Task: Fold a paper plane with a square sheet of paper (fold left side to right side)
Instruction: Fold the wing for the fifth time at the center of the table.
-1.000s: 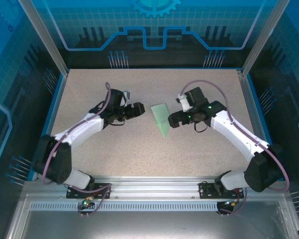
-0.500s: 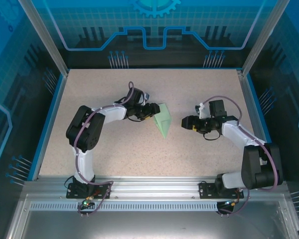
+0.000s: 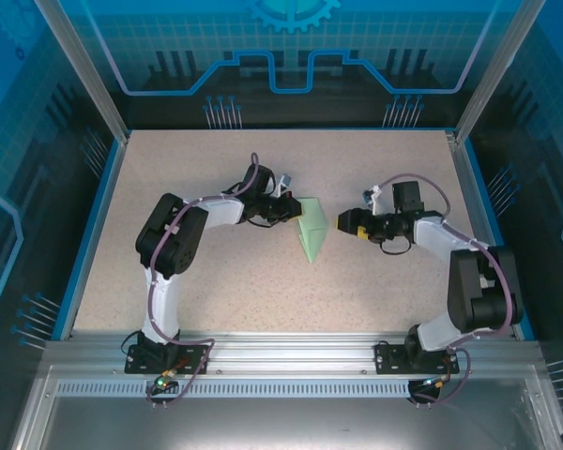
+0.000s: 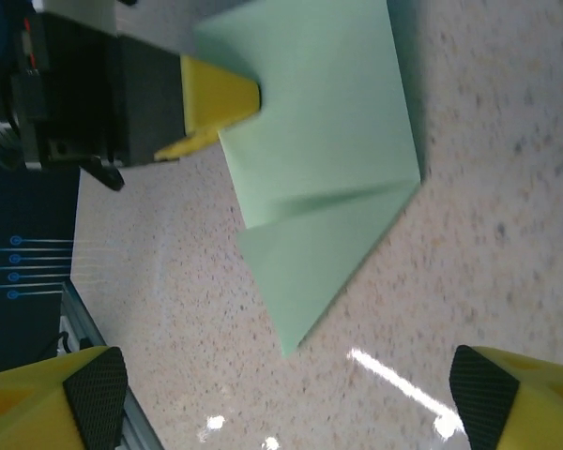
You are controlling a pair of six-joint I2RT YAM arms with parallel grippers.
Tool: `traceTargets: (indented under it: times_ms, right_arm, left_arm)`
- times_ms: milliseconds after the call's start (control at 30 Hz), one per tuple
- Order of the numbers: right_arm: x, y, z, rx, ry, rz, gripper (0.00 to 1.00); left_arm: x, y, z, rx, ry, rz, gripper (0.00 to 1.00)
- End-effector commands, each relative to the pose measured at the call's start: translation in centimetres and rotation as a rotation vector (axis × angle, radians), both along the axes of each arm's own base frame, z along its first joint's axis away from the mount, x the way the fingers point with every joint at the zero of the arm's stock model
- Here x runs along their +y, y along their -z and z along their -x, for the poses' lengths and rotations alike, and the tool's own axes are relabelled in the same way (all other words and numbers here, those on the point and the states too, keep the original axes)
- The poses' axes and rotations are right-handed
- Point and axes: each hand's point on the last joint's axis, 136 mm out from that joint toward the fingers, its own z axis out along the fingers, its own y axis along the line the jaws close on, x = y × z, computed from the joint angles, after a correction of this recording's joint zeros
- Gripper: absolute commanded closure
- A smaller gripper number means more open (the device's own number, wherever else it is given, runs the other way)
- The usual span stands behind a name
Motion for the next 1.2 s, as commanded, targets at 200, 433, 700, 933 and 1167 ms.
traceTargets:
  times_ms: [200,433,700,933,1167]
  right_arm:
    - [1.6,-2.1,-3.5,-0.101,-0.133,-0.218,0.06]
    - [3.2,-0.9,-2.7,-0.02,-0.209,-0.319,0.16]
    - [4.1,-0.1,-2.3,0.038,-0.217,-0.348,0.55]
    - [3.8,-0.4,-1.5,0.052,-0.186,-0.317,1.0]
    - [3.1,-0.4,-1.3,0.103,-0.066,-0.208,1.0]
  left_arm:
    - [-1.3,-7.0,3.7,-0.211,0.237,0.17,1.0]
    - [-1.6,-7.8,4.6,-0.228,0.288,0.204,1.0]
    - [-1.7,-7.2,4.6,-0.214,0.297,0.198,0.92]
    - [0.5,-7.5,2.7,-0.284,0.21,0.035,0.45]
    - [5.8,-11.4,2.7,-0.439,0.042,-0.244,0.28]
